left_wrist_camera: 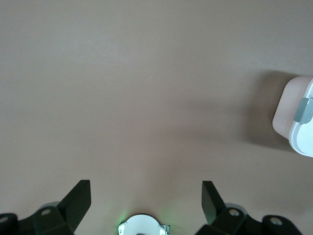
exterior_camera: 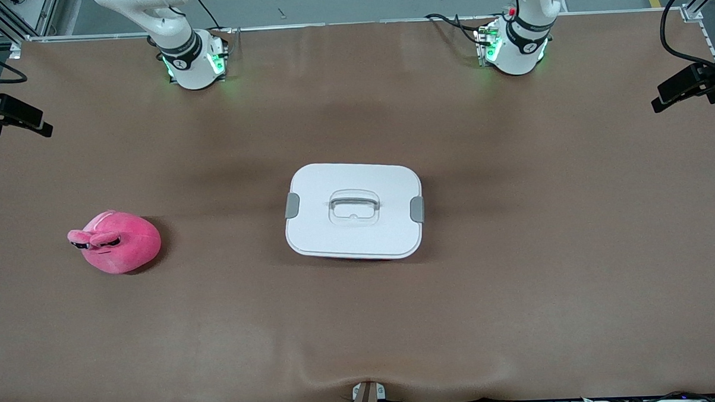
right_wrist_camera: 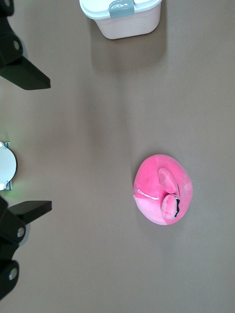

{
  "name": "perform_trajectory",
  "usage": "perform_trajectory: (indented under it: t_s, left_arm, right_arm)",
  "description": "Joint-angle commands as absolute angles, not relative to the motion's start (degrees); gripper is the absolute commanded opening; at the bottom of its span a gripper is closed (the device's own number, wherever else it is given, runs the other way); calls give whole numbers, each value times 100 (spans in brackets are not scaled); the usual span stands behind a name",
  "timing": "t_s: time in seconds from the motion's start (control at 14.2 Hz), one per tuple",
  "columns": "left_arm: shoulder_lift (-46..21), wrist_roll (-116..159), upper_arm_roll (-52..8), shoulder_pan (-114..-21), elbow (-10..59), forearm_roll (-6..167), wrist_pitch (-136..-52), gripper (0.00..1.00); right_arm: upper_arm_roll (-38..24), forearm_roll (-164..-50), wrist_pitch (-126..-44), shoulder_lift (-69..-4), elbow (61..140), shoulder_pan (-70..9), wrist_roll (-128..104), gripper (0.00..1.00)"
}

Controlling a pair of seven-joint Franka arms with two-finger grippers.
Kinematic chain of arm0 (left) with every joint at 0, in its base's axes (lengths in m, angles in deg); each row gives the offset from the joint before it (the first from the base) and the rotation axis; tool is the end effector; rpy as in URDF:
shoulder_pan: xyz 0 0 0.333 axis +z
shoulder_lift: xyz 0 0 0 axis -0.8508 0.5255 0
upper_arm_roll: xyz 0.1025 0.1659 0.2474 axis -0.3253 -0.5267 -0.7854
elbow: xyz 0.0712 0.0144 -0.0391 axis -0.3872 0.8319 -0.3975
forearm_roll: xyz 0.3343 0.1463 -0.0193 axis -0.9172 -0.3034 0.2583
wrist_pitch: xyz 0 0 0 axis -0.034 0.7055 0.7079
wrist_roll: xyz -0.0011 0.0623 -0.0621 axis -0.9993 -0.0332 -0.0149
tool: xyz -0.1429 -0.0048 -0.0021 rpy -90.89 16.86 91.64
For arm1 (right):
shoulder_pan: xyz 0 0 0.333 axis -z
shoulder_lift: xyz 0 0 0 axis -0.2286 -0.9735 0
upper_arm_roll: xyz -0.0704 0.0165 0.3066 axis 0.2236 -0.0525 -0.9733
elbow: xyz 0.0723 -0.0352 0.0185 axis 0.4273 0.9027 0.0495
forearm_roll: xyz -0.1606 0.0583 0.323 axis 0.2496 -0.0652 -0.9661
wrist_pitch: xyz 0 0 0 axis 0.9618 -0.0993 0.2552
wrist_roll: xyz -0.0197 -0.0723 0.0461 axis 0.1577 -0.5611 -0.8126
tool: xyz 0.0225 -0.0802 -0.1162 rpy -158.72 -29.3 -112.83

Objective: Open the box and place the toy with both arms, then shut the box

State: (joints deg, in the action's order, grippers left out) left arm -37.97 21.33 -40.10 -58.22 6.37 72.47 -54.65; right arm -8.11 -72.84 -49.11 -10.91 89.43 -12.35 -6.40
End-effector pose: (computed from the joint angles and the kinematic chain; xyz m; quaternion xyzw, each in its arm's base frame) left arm 0.5010 -0.0010 0.6303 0.9974 0.0590 -0.0401 0.0067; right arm 0.4895 -0.0389 0.6114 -0.9974 0.0471 0.0486 0.0238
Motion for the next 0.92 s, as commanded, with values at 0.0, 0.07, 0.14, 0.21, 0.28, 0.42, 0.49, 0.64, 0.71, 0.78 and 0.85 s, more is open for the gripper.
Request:
perform_trajectory:
  t_s: [0.0,0.07,0.14,0.21,0.28,0.42,0.49,0.64,0.71,0.78,0.85]
  left_arm:
    - [-3798,2121,-3987,-5803,626,7282,-5372,100]
    - [-3798,2130,-3995,-5795,626,7282,-5372,100]
    - [-3798,2121,-3995,-5795,618,7291,-5380,100]
    - [-3789,2112,-3995,-5803,618,7282,-5372,100]
    - [-3789,2112,-3995,-5804,618,7282,-5380,100]
    - [-3728,2104,-3995,-5803,635,7299,-5372,100]
    - [-3650,2165,-4004,-5804,609,7273,-5372,100]
    - [-3605,2122,-4004,-5821,609,7247,-5380,100]
    - [-3570,2165,-4004,-5786,609,7299,-5380,100]
    - [-3509,2156,-4013,-5760,609,7300,-5380,100]
    - [-3465,2113,-4013,-5760,600,7291,-5380,100]
  right_arm:
    - [-840,-7243,-4871,-1134,8846,-1233,-622,100]
    - [-840,-7243,-4871,-1134,8846,-1242,-622,100]
    - [-840,-7243,-4871,-1134,8846,-1242,-622,100]
    - [-840,-7251,-4871,-1134,8846,-1251,-614,100]
    - [-840,-7243,-4871,-1134,8846,-1251,-622,100]
    - [-840,-7243,-4880,-1134,8846,-1251,-622,100]
    - [-840,-7243,-4888,-1134,8846,-1251,-622,100]
    - [-840,-7243,-4897,-1143,8846,-1251,-614,100]
    - [-840,-7243,-4906,-1169,8846,-1251,-614,100]
    - [-840,-7243,-4915,-1178,8846,-1251,-614,100]
    - [-840,-7243,-4915,-1213,8846,-1251,-614,100]
